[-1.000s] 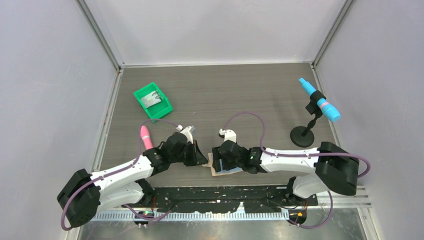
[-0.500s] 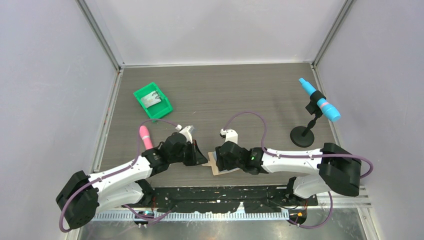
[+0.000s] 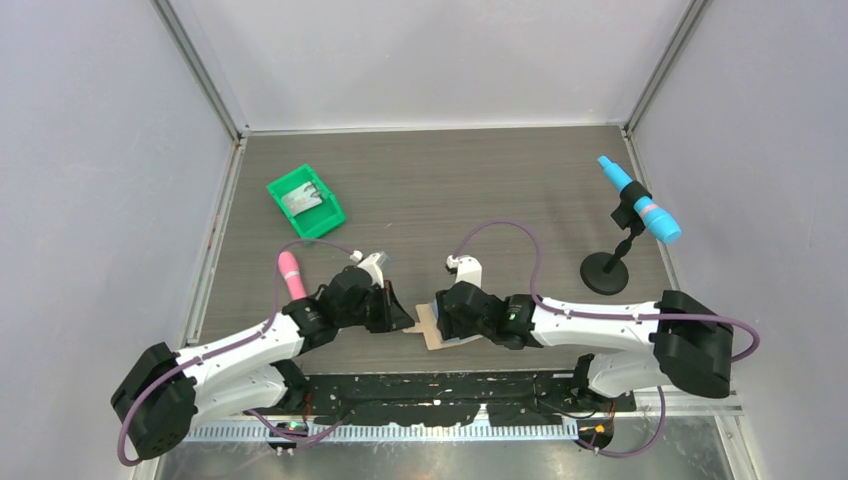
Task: Take the credit cards out of the card holder
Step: Remove the credit card from the card holder.
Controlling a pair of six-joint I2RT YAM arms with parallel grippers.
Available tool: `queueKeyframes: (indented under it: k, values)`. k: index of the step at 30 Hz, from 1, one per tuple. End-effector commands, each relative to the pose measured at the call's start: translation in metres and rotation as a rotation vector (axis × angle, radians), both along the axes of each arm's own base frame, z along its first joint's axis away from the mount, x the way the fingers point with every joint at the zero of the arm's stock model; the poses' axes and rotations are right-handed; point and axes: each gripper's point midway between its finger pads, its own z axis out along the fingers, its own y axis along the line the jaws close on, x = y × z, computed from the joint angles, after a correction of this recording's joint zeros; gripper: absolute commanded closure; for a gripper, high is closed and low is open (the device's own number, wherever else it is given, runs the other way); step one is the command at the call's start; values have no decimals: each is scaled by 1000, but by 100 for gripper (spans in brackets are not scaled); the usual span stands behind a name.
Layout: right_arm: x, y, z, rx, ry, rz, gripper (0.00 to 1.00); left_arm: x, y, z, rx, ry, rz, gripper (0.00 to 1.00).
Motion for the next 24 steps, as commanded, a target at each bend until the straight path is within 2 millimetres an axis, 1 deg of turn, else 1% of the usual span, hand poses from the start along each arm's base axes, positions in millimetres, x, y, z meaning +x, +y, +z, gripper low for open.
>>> queueKeyframes:
  k: [1, 8, 12, 14, 16, 20, 22, 23, 24]
  values:
    - [10, -6, 18, 1, -54, -55, 43, 1, 1, 3, -8, -15, 10, 100]
    - [11, -13, 25, 2, -70, -71, 43, 2, 4, -3, 18, -13, 16, 100]
    - [13, -19, 24, -15, -78, -85, 43, 2, 6, -6, 31, -13, 17, 100]
    - [14, -26, 22, -40, -83, -99, 43, 3, 8, -6, 48, -19, 21, 100]
    - [16, -41, 18, -92, -92, -130, 43, 2, 10, -6, 60, -22, 20, 100]
    - [21, -66, 12, -141, -92, -183, 43, 2, 9, -1, 44, -32, 13, 100]
    - [23, -72, 18, -138, -93, -192, 43, 0, 7, 2, 27, -34, 5, 100]
    - [24, -69, 29, -113, -101, -190, 43, 0, 6, 3, 20, -35, 1, 100]
    - [23, -68, 34, -108, -102, -183, 43, 0, 5, 4, 15, -35, -2, 100]
